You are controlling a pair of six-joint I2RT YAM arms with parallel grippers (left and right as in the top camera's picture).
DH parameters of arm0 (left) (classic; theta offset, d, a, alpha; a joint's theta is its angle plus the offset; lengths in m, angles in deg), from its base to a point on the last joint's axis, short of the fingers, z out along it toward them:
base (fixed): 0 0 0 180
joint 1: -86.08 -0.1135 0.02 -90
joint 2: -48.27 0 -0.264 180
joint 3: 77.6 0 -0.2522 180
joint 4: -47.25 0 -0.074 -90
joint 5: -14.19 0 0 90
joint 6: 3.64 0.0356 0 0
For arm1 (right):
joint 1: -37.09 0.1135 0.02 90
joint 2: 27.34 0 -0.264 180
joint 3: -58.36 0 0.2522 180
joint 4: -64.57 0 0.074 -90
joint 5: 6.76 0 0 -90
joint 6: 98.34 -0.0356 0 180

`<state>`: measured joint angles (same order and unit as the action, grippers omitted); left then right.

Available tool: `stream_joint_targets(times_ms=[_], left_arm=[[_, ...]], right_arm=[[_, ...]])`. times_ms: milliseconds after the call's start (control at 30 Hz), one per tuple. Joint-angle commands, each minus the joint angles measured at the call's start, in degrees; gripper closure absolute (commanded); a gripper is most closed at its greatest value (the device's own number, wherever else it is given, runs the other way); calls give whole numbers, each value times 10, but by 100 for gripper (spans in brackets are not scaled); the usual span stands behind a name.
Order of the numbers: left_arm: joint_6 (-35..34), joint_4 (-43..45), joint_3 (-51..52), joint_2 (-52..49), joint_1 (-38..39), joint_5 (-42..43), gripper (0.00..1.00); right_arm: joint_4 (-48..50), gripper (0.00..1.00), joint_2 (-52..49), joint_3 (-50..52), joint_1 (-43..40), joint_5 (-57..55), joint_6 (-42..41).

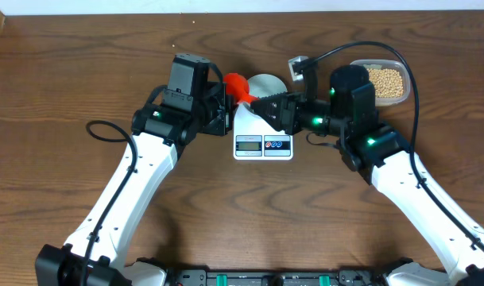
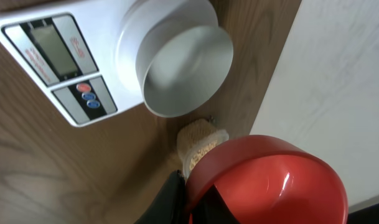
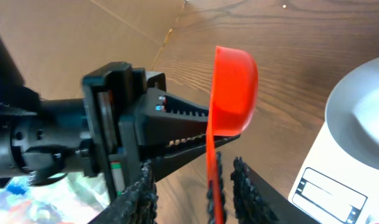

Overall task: Scoop item into bowl and weigh 50g on scale
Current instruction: 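Hand the red scoop from the left gripper to the right gripper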

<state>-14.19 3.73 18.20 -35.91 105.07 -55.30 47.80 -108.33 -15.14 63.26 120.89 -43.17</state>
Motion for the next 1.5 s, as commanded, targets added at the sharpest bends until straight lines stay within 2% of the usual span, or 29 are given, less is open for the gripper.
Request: stream_joint_targets(times_ms=[0, 500, 633, 867, 900, 1033, 1133, 1167, 1333, 1400, 1467], left_arm=[[-3, -2, -2, 0, 1, 31, 93], [-2, -14, -2, 0, 1, 48, 93], [-2, -14, -2, 0, 1, 48, 93], [-2, -14, -2, 0, 1, 48, 92], [-2, -14, -2, 0, 1, 48, 85], [-2, -14, -2, 0, 1, 48, 37], [-2, -14, -2, 0, 1, 48, 18], [-2, -14, -2, 0, 1, 48, 14], [24, -11, -2, 0, 1, 42, 7], [76, 7, -2, 0, 0, 36, 7], [157, 41, -2, 0, 0, 35, 7]], right_arm=[[-5, 66, -4, -13, 9, -29, 15], [-7, 88, -4, -13, 14, -35, 15], [-7, 99, -4, -13, 16, -37, 15], [-7, 99, -4, -13, 17, -43, 15], [-7, 99, -4, -13, 17, -43, 15], [-7, 99, -4, -13, 17, -48, 15], [-7, 99, -4, -13, 16, -60, 15], [-7, 99, -4, -13, 16, -64, 15], [-22, 99, -4, -13, 16, -122, 1], [-37, 99, -4, -13, 16, -156, -10], [-48, 99, -4, -13, 14, -181, -11]])
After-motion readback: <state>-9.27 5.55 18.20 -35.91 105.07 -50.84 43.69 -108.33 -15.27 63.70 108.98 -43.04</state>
